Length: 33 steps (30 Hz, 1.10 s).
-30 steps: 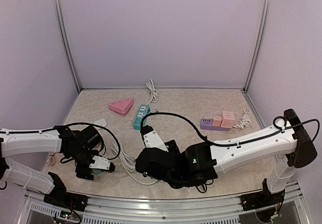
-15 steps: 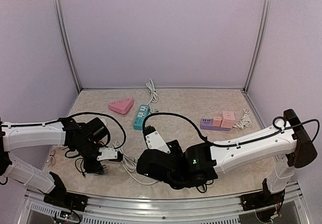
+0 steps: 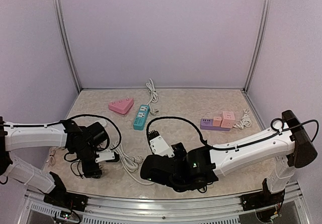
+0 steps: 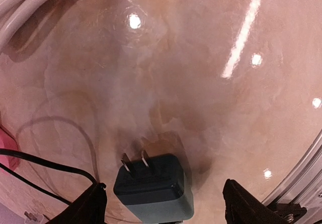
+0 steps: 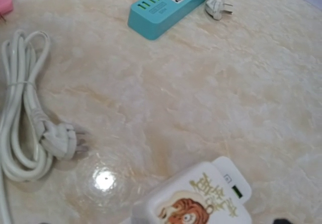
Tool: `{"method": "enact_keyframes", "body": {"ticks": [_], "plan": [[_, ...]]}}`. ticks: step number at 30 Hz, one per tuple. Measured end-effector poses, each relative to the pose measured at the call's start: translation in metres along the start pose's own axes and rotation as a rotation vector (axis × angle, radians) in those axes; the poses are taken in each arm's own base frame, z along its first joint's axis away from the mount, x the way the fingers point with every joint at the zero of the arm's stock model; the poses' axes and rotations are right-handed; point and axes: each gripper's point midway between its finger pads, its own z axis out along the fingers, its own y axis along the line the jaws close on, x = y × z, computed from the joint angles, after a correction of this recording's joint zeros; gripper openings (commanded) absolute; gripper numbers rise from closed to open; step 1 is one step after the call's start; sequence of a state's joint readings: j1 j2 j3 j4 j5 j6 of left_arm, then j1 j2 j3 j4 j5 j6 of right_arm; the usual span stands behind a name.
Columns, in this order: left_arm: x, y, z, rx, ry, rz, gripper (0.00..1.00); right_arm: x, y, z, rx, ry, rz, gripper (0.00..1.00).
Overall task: Insert the plug
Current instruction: Pick up the plug from the center of the board.
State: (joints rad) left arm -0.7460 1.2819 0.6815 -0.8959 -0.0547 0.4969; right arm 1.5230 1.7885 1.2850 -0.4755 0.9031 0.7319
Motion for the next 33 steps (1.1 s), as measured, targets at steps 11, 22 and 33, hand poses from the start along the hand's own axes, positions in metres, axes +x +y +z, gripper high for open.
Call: {"method": "enact_keyframes", "body": {"ticks": [11, 22, 33], "plan": [[0.022, 0.013, 0.006, 0.020, 0.117, -0.082, 0.63, 0.000, -0.002, 0.000, 0.011, -0.005, -0.037, 0.96], [0.022, -0.002, 0.010, 0.083, 0.164, -0.044, 0.01, -0.001, -0.005, 0.002, 0.017, -0.004, -0.051, 0.96], [-0.073, 0.025, -0.106, 0.050, -0.289, -0.100, 0.00, -0.013, -0.018, -0.011, -0.028, -0.080, -0.059, 0.94]]}}
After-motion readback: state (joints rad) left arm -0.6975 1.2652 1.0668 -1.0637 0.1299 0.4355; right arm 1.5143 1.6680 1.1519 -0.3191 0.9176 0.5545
